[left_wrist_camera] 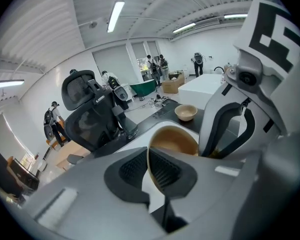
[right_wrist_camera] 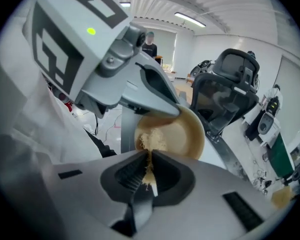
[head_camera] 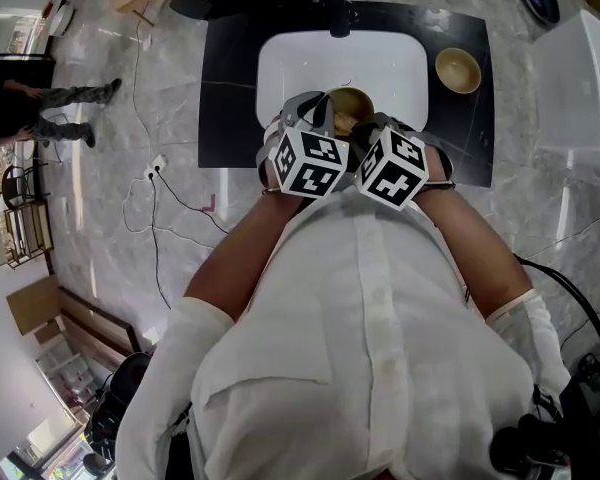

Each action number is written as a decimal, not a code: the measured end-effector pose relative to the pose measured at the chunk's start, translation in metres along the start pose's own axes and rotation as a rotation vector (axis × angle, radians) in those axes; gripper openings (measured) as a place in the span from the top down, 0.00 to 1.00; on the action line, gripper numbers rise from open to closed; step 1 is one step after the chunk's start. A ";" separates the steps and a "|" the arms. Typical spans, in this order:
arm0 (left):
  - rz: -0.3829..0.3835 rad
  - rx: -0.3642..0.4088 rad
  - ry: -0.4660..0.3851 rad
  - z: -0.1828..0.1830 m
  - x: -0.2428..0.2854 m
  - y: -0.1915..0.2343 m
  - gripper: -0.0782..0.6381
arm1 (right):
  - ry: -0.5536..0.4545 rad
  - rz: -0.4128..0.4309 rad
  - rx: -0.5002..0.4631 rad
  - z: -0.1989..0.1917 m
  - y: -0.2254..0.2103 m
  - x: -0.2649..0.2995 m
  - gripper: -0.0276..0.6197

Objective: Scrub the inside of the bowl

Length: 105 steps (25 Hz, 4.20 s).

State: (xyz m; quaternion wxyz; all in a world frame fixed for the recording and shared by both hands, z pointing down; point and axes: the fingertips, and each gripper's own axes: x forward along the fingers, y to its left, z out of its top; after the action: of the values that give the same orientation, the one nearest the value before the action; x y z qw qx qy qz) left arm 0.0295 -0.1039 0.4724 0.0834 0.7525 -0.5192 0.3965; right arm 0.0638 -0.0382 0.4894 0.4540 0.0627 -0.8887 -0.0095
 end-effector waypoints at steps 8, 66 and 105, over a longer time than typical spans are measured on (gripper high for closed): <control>-0.046 -0.069 0.015 -0.007 0.001 -0.006 0.87 | -0.093 -0.124 -0.006 0.019 -0.030 -0.023 0.92; -1.053 -1.036 -0.336 0.021 -0.031 0.011 0.87 | -0.863 0.269 0.290 0.058 -0.062 -0.134 0.92; -1.209 -0.872 -0.334 0.036 -0.064 -0.014 0.87 | -0.567 0.269 0.193 0.027 -0.043 -0.071 0.92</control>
State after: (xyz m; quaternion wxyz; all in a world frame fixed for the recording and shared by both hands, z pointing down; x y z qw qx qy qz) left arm 0.0505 -0.0716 0.4085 0.4959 0.8547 -0.1322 -0.0778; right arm 0.0873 -0.0736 0.4135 0.1776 -0.0175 -0.9769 0.1177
